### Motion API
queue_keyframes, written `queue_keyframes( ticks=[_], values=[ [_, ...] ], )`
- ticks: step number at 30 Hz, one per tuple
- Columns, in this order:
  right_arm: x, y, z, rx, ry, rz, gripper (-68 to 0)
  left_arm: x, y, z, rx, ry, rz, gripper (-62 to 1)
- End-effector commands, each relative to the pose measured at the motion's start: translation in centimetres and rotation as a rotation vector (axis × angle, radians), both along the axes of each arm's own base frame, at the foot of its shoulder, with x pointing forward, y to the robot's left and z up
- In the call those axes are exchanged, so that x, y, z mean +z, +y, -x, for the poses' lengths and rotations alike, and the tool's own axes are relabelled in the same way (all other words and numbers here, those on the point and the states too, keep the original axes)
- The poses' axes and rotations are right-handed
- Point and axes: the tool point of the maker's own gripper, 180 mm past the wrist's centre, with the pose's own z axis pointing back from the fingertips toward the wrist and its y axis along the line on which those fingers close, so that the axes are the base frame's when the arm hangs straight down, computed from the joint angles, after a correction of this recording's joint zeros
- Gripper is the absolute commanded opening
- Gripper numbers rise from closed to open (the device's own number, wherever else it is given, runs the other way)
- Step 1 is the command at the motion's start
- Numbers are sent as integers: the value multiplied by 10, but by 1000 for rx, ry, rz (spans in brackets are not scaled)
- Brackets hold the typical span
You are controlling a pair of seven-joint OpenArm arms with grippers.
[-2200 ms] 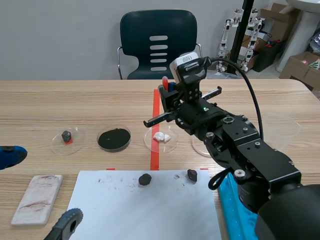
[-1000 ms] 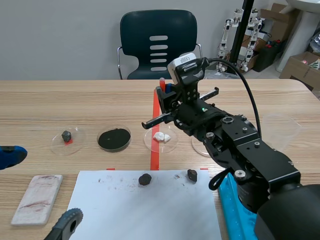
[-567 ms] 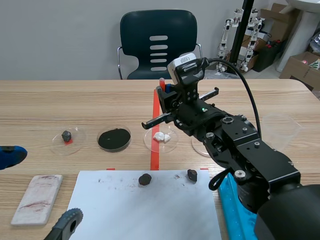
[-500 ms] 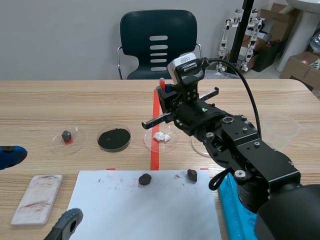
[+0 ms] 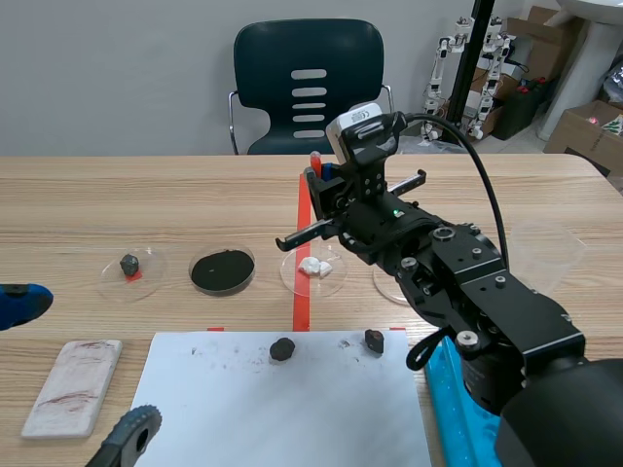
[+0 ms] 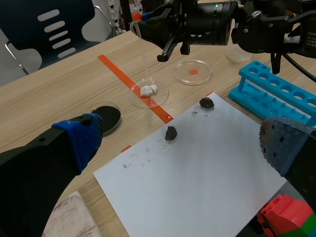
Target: Squeeze the dropper onto the mineral
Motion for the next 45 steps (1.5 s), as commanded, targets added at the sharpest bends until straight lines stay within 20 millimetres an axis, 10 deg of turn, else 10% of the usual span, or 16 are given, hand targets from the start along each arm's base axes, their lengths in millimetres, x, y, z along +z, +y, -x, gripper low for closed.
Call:
queue_keyframes(
  ticks=[1,36,45],
  values=[
    [11,4,-3,8,-29,-18,-666,8,-1,-3,0,-27,17,14],
    [11,4,-3,8,-31,-19,-667,8,-1,-3,0,-27,17,14],
    [38,0,6,24,-71,-34,-666,8,-1,-3,0,-27,17,14]
  ],
)
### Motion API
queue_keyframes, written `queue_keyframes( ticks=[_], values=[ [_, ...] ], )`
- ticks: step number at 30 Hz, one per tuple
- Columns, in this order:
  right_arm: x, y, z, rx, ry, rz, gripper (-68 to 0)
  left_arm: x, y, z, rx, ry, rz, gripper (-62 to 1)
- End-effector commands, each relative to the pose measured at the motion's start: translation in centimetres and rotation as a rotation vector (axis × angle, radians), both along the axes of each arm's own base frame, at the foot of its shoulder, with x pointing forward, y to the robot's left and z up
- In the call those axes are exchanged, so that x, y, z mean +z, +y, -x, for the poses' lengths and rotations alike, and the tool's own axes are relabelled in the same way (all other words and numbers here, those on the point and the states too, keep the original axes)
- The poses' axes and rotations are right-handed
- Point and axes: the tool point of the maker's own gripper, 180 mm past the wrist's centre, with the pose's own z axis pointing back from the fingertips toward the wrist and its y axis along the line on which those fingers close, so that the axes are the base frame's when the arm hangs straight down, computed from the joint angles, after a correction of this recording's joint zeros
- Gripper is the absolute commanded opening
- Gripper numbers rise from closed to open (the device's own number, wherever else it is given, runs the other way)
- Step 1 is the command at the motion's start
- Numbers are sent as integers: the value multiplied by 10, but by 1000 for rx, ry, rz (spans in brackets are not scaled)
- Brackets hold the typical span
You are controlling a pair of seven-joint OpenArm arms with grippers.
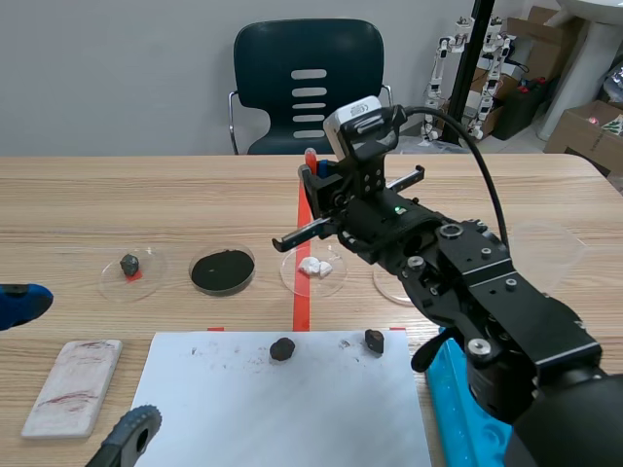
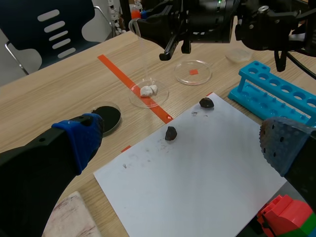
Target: Squeeze the dropper onto the mineral
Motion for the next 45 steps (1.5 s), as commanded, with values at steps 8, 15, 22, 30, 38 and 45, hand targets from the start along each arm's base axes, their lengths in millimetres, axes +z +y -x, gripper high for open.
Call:
queue_keyframes(
  ticks=[8,15,22,30,38,45],
  values=[
    [57,-20,21,-32,-46,-7,-666,8,-1,-3,0,-27,17,14],
    [88,-44,54,-65,-51,13,-666,8,-1,-3,0,-27,17,14],
    [101,-66,83,-120,-27,39,-666,8,-1,-3,0,-27,17,14],
    [111,-71,109,-136,-9,46,-666,8,-1,-3,0,-27,17,14],
    [107,-71,114,-135,8,49,-666,8,-1,-3,0,-27,17,14],
    [107,-71,114,-135,7,49,-666,8,-1,-3,0,-27,17,14]
  ],
)
